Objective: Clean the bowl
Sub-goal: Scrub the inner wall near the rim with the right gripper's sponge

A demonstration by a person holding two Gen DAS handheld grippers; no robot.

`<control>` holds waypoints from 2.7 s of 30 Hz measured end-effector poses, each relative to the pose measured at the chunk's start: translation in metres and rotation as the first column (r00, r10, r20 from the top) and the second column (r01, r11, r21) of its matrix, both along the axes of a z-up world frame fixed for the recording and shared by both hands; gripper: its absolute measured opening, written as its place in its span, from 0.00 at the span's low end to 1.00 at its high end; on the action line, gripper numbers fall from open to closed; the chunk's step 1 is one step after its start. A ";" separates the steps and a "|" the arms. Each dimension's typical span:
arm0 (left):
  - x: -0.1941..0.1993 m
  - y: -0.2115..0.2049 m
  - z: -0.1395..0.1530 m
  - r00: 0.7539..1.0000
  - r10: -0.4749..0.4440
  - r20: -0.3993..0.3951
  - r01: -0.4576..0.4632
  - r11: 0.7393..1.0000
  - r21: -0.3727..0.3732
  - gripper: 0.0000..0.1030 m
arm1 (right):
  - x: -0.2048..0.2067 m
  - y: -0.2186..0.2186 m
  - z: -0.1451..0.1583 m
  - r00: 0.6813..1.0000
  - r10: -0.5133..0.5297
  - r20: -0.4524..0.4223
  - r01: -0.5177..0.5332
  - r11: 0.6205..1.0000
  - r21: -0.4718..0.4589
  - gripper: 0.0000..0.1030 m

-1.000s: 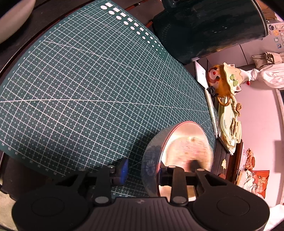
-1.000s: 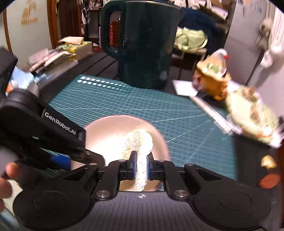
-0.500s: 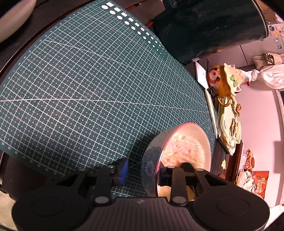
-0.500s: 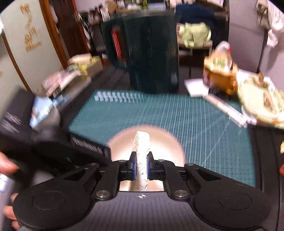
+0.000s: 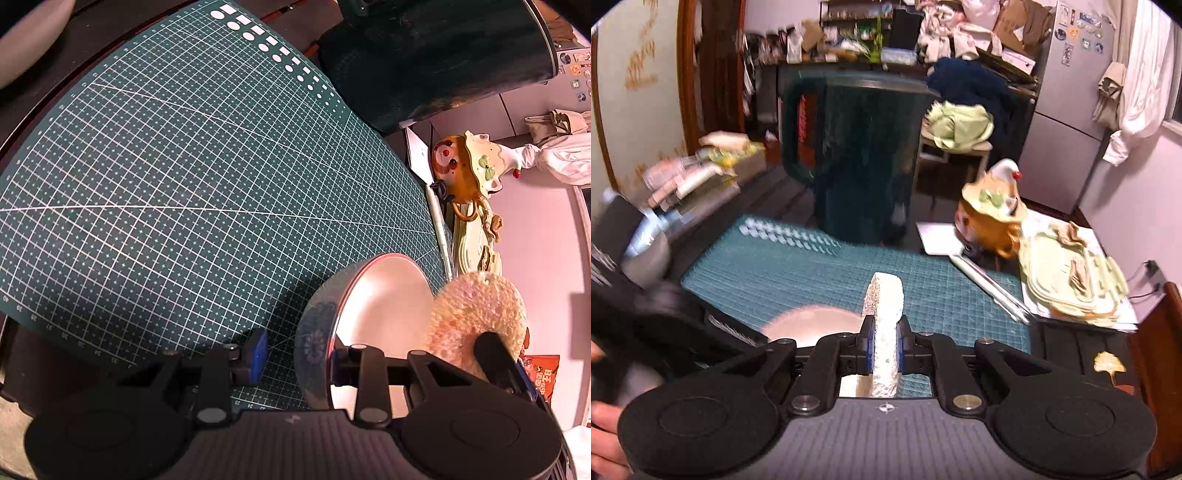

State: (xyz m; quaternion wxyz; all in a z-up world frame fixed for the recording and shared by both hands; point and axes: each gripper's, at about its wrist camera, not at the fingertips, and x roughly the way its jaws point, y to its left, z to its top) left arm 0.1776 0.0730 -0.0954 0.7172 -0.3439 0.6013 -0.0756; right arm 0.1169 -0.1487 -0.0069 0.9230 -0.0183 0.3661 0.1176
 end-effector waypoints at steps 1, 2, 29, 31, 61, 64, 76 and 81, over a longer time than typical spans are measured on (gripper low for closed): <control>0.002 -0.002 0.000 1.000 0.000 -0.001 0.000 1.000 0.000 0.31 | 0.003 0.001 -0.005 0.999 0.019 -0.037 -0.017 0.999 0.048 0.09; 0.004 -0.004 0.001 1.000 0.000 -0.001 0.000 1.000 0.001 0.31 | 0.003 0.002 -0.007 0.999 0.025 -0.048 -0.022 0.998 0.059 0.09; 0.000 -0.004 0.001 1.000 -0.002 0.001 0.002 1.000 0.004 0.30 | 0.008 0.004 -0.021 0.990 0.050 -0.132 -0.038 0.996 0.086 0.10; 0.001 -0.005 0.001 1.000 -0.002 0.001 0.002 1.000 0.004 0.30 | 0.013 0.010 -0.036 0.984 0.048 -0.173 -0.036 0.997 0.071 0.10; 0.001 -0.011 0.003 1.000 -0.007 0.003 0.007 1.000 0.007 0.33 | 0.012 0.006 -0.039 0.989 0.001 -0.146 -0.009 0.998 -0.056 0.10; 0.002 -0.011 0.003 1.000 -0.007 0.003 0.007 1.000 0.006 0.33 | 0.008 0.000 -0.026 0.994 -0.009 -0.109 0.005 0.999 -0.044 0.10; 0.003 -0.011 0.003 1.000 -0.006 0.002 0.006 1.000 0.004 0.34 | 0.014 0.012 -0.044 0.984 0.034 -0.176 -0.033 0.999 0.011 0.10; 0.002 -0.012 0.005 1.000 -0.007 0.003 0.007 1.000 0.005 0.34 | 0.012 0.005 -0.038 0.993 -0.016 -0.113 0.008 0.997 -0.073 0.10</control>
